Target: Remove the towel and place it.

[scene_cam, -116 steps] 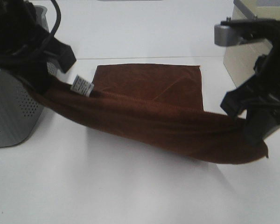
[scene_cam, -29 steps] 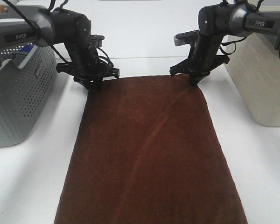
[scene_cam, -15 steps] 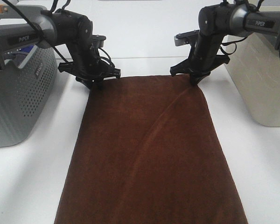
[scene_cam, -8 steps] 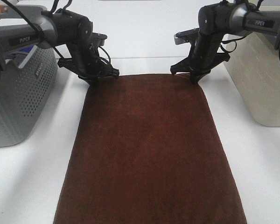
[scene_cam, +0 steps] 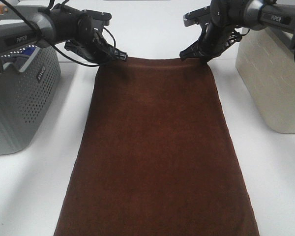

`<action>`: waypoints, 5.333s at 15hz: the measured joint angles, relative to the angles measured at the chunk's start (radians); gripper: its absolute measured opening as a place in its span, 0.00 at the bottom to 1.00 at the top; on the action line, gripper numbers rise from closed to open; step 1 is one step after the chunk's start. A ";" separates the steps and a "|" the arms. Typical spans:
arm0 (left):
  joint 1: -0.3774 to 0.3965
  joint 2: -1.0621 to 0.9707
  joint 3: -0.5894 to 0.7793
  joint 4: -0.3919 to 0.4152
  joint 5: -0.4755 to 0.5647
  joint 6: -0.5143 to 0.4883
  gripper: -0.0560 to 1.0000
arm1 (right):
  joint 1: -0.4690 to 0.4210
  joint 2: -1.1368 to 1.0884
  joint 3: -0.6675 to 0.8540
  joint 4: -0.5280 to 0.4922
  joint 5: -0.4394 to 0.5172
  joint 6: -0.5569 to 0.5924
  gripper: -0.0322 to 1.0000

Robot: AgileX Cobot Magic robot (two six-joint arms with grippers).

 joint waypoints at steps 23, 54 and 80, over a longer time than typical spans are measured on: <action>0.023 0.106 -0.008 0.146 -0.437 0.000 0.81 | -0.033 0.095 0.000 -0.069 -0.386 0.064 0.68; -0.074 -0.720 0.175 -0.030 0.689 0.064 0.81 | -0.033 -0.690 0.309 0.311 0.548 -0.026 0.69; -0.074 -2.172 1.775 -0.296 0.528 0.378 0.81 | -0.033 -2.388 1.687 0.326 0.407 -0.080 0.69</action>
